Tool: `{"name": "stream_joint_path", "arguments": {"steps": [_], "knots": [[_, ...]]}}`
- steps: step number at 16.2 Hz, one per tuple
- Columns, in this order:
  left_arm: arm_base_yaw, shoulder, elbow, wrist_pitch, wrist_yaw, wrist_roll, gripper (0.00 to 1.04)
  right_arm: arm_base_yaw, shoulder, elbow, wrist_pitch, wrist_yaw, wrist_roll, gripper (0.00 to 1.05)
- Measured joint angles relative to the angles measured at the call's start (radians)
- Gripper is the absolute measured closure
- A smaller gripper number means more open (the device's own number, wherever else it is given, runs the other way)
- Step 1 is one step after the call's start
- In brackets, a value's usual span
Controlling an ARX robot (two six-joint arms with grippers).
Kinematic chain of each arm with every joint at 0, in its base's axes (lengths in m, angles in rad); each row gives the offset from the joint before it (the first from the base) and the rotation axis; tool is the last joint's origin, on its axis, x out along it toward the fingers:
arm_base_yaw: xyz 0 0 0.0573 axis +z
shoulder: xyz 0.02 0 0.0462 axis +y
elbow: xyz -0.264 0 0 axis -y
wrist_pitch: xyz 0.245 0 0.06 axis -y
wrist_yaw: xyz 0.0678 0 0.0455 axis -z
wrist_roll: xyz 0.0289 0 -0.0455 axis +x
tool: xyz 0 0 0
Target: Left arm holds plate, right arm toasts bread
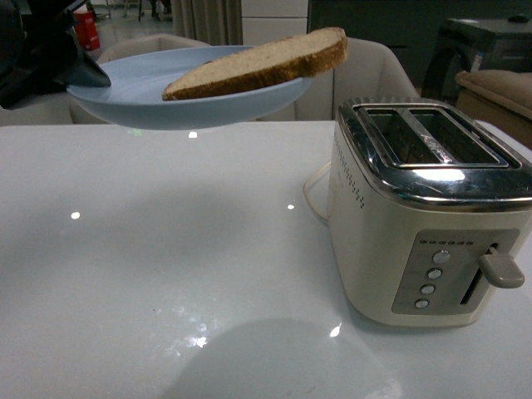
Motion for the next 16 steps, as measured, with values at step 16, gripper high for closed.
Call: {"name": "stream_joint_path", "arguments": {"steps": [16], "knots": [[-0.001, -0.001, 0.005, 0.025, -0.027, 0.053, 1.02, 0.000, 0.000, 0.000, 0.000, 0.000, 0.000, 0.06]]}}
